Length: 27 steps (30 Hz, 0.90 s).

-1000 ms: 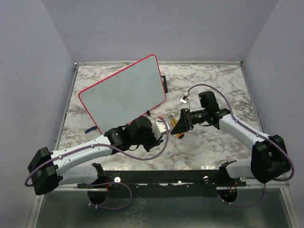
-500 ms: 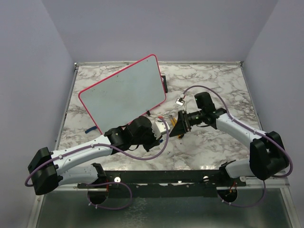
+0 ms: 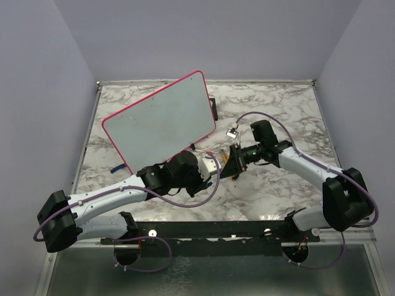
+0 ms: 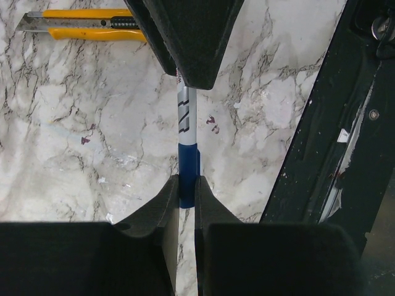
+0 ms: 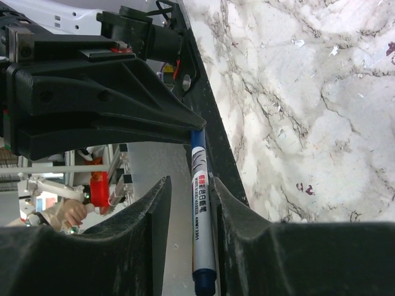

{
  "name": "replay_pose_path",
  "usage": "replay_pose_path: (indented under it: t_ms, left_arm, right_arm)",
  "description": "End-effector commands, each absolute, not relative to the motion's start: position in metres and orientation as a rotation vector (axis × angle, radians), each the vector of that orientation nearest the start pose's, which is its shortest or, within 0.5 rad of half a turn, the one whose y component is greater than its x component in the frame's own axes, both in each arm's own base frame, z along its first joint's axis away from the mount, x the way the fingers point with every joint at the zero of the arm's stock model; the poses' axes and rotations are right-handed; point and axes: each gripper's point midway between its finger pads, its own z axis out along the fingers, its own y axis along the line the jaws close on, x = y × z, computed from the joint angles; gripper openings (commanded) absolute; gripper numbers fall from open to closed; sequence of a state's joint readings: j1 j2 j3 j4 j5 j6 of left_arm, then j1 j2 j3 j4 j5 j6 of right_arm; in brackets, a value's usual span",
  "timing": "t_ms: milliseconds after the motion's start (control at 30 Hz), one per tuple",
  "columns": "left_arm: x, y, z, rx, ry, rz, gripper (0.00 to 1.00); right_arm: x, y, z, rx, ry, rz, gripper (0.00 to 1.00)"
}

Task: Write a sentence on the whiteboard
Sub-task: Open the whiteboard marker at the center of the board.

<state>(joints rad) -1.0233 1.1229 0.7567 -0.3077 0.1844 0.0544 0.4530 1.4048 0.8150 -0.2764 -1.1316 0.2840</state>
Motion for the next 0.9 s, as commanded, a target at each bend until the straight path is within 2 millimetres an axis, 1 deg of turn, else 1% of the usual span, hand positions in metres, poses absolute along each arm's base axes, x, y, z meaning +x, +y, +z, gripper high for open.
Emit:
replay_pose_path:
  t_ms: [0,67,267,400,500,567,600,633,667,700,733,767,800,833,867]
  left_arm:
    - [0.136,-0.295,0.131,1.317,1.931,-0.748,0.0]
    - [0.137,-0.295,0.131,1.312,1.933,-0.744,0.0]
    - [0.138,-0.294,0.13,1.304,1.945,-0.737,0.0]
    - [0.14,-0.294,0.131,1.294,1.947,-0.725,0.0]
    - [0.141,-0.293,0.131,1.288,1.949,-0.72,0.0]
    - [0.142,-0.292,0.131,1.286,1.952,-0.714,0.0]
    - [0.143,-0.292,0.131,1.279,1.956,-0.708,0.0]
    - [0.145,-0.291,0.131,1.273,1.958,-0.694,0.0]
    - [0.147,-0.29,0.132,1.255,1.965,-0.68,0.04]
    - [0.152,-0.288,0.134,1.224,1.975,-0.659,0.21]
    - [0.158,-0.286,0.137,1.184,1.985,-0.64,0.48]
    - [0.165,-0.283,0.14,1.146,1.99,-0.62,0.68]
    - [0.171,-0.28,0.145,1.101,1.995,-0.611,0.8]
    - [0.178,-0.278,0.152,1.045,2.001,-0.62,0.87]
    - [0.183,-0.277,0.159,0.996,1.998,-0.637,0.91]
  right_arm:
    - [0.176,0.271,0.158,-0.779,2.275,1.702,0.33]
    - [0.175,0.272,0.157,-0.785,2.277,1.701,0.27]
    - [0.171,0.271,0.153,-0.799,2.284,1.699,0.25]
    - [0.169,0.271,0.151,-0.81,2.285,1.696,0.19]
    - [0.168,0.27,0.149,-0.816,2.288,1.691,0.11]
    - [0.168,0.27,0.148,-0.813,2.292,1.682,0.03]
    - [0.169,0.27,0.147,-0.812,2.292,1.677,0.01]
    - [0.17,0.27,0.147,-0.811,2.291,1.668,0.01]
    - [0.172,0.27,0.146,-0.805,2.289,1.652,0.01]
    - [0.175,0.27,0.146,-0.8,2.277,1.625,0.01]
    - [0.179,0.271,0.146,-0.782,2.271,1.593,0.01]
    - [0.184,0.271,0.149,-0.765,2.251,1.564,0.01]
    - [0.191,0.271,0.151,-0.736,2.231,1.518,0.01]
    - [0.198,0.271,0.153,-0.693,2.214,1.473,0.01]
    - [0.205,0.271,0.159,-0.667,2.167,1.44,0.01]
